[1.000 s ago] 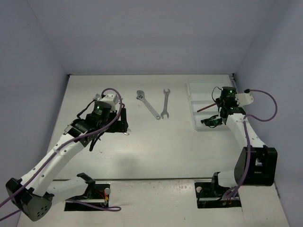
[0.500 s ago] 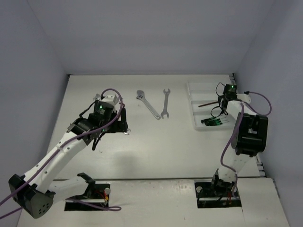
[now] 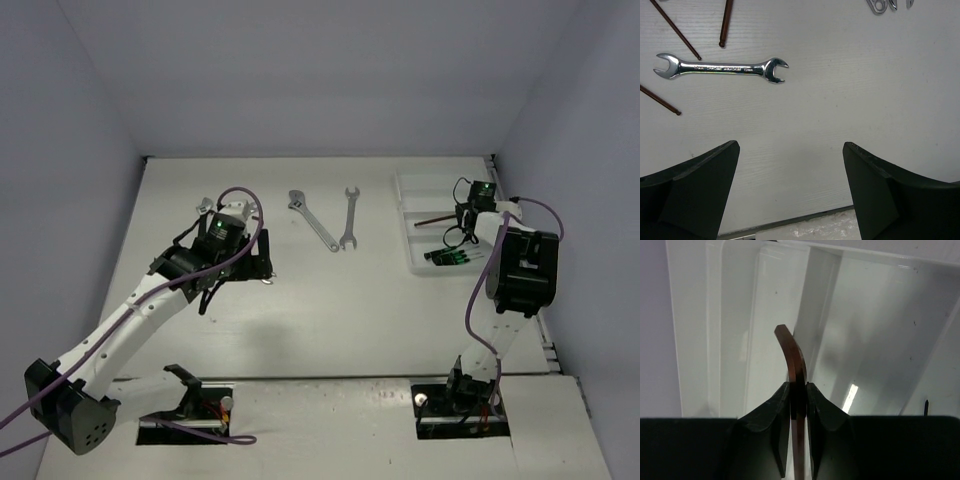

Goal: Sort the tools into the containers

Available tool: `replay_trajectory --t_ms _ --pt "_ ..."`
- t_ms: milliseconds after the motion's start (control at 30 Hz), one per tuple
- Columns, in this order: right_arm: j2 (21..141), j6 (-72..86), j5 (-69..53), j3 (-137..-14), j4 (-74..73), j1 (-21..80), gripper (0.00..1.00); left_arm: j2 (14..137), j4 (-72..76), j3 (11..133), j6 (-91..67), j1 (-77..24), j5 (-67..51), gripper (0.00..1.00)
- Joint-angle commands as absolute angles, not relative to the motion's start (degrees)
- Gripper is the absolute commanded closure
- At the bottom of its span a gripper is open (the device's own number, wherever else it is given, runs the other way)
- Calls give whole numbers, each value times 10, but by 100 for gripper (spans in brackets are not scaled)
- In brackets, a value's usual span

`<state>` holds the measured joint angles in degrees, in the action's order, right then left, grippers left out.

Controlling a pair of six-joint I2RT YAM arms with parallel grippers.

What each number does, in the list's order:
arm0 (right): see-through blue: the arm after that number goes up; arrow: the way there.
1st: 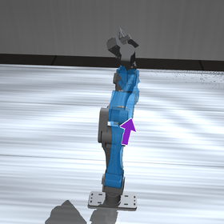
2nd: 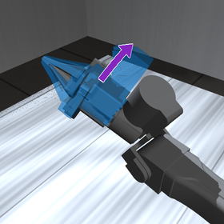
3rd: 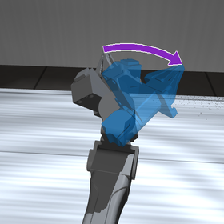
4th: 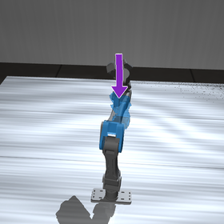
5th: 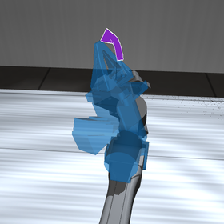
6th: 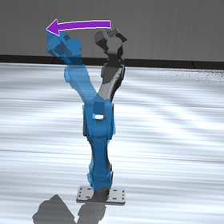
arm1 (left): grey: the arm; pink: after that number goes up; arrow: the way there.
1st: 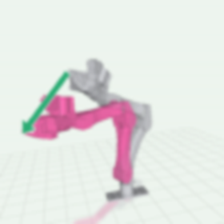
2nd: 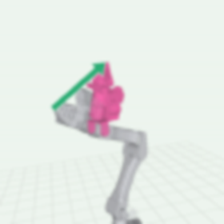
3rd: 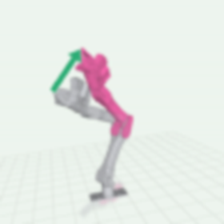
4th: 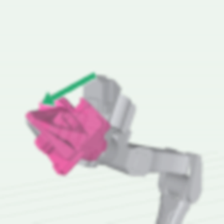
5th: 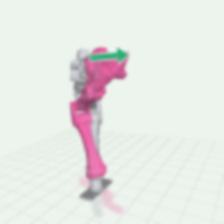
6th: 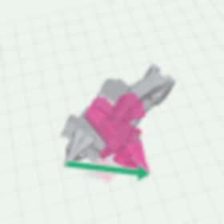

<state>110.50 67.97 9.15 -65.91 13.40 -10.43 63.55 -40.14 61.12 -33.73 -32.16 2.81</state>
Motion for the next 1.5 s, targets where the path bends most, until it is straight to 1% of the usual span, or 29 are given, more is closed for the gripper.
replay_trajectory --t_ms 0,100,233,267,533,800,933,1100,1167,1267,1300,1367,1433,1467 --pt "1098 700 84 -688 178 -107 76 640 -390 620 -352 -319 27 18" --pt "1088 692 78 -685 177 -107 64 642 -390 620 -355 -318 27 18" --pt "1049 659 71 -676 175 -108 53 651 -390 619 -367 -318 32 18" --pt "1034 652 67 -673 173 -108 52 653 -390 619 -371 -318 33 18" --pt "916 598 49 -637 125 -106 51 675 -389 612 -430 -318 48 18" --pt "859 516 23 -630 98 -99 51 707 -386 610 -487 -303 72 18" --pt "847 444 -16 -634 98 -60 50 736 -372 597 -540 -264 78 19" --pt "829 402 -15 -608 98 16 50 798 -351 613 -596 -208 65 26" --pt "828 405 -20 -592 98 31 50 821 -345 639 -582 -192 74 26" --pt "830 401 -29 -562 99 45 50 903 -334 708 -488 -175 81 26" --pt "828 401 -31 -555 100 48 50 929 -335 736 -426 -172 73 26" --pt "824 397 -41 -539 100 49 50 1005 -359 826 -345 -171 53 27" --pt "817 392 -47 -532 100 50 50 1056 -385 864 -295 -170 47 27" --pt "812 388 -52 -527 100 51 50 1099 -414 907 -272 -169 41 29"
